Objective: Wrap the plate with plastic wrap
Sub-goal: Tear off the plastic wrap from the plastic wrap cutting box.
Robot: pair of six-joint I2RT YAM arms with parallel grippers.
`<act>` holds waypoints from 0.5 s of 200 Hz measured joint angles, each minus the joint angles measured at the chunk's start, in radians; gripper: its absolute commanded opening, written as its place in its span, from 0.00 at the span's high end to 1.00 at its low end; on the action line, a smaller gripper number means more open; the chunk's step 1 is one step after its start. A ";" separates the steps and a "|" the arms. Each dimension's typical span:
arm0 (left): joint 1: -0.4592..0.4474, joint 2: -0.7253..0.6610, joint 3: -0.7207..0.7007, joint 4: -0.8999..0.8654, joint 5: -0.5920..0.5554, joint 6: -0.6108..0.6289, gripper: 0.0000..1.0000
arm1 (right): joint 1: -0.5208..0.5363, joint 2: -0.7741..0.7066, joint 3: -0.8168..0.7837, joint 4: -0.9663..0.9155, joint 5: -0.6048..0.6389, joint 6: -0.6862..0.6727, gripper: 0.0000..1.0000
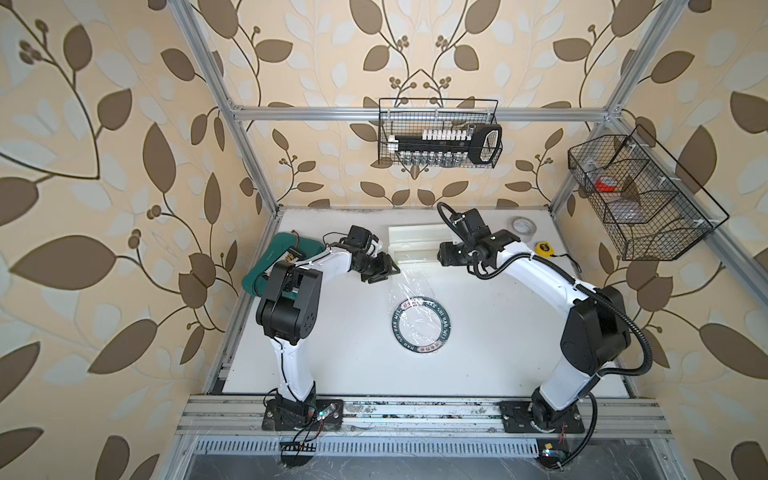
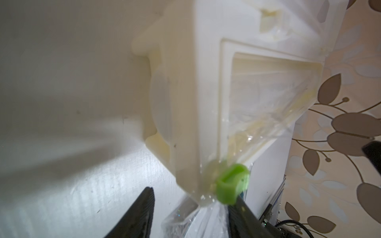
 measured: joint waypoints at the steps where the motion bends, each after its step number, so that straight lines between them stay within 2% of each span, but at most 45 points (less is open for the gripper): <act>1: 0.000 -0.001 -0.005 0.004 0.000 -0.001 0.47 | 0.000 0.000 -0.001 0.001 -0.003 0.003 0.43; 60: -0.009 -0.003 -0.061 0.146 0.005 -0.070 0.63 | -0.008 0.142 -0.005 0.145 -0.226 0.196 0.48; 100: -0.030 -0.011 -0.064 0.183 0.010 -0.072 0.95 | -0.008 0.178 -0.020 0.242 -0.308 0.303 0.54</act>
